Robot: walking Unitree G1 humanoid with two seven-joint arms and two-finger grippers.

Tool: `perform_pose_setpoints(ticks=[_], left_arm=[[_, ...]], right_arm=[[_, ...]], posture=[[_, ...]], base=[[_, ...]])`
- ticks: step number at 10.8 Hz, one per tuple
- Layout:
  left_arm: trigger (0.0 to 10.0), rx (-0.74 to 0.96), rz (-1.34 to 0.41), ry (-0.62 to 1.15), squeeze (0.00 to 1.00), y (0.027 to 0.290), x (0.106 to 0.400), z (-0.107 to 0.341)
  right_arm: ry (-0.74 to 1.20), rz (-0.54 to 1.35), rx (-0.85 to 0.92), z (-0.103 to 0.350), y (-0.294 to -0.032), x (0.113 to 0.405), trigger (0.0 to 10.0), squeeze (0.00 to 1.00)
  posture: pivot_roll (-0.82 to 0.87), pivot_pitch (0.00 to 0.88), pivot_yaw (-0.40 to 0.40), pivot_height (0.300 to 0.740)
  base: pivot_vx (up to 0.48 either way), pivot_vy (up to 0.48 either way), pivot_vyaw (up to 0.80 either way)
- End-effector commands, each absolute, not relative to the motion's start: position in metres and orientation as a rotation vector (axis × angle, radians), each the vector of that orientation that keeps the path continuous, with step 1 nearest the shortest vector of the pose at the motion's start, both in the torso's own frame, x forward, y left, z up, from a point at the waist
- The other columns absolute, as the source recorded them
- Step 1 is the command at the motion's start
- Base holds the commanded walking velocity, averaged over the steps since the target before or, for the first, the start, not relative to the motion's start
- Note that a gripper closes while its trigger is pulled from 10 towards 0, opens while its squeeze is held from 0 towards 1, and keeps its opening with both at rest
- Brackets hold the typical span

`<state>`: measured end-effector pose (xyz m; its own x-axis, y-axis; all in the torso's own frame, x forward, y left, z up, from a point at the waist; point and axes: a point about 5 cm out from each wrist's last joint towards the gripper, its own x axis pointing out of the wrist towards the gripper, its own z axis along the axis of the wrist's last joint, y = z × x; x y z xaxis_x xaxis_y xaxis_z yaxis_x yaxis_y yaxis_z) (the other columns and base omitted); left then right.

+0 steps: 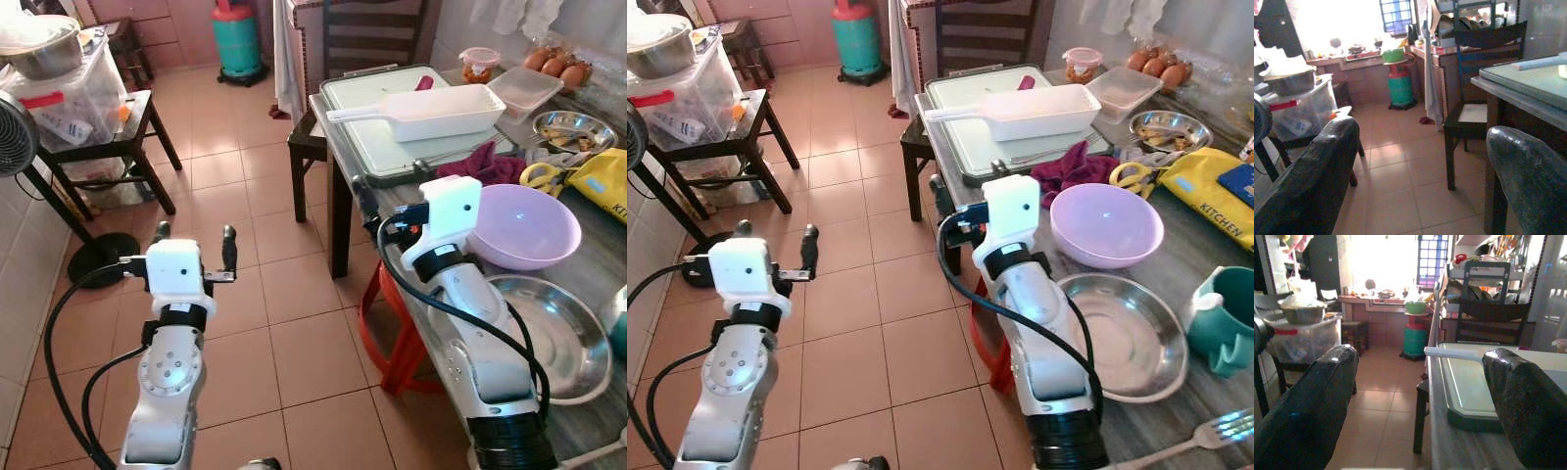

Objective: Setting the table

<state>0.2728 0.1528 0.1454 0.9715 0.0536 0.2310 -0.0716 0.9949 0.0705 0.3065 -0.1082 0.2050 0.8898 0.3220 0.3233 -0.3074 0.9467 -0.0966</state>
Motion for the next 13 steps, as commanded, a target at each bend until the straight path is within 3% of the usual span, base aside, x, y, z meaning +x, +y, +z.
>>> perform_pose_setpoints(ticks=[1,13], left_arm=[[10.0,0.089,0.083,-0.206,0.0,0.159,0.272,0.142],[10.0,0.105,0.065,-0.144,0.0,0.157,0.277,0.124]], right_arm=[[-0.324,0.325,-0.038,0.201,-0.106,0.307,10.0,0.0],[-0.22,0.276,0.021,0.177,-0.115,0.311,10.0,0.0]], posture=[[-0.02,0.14,0.053,0.74],[-0.02,0.134,0.056,0.74]], base=[[0.0,0.27,0.0],[0.0,0.331,0.0]])
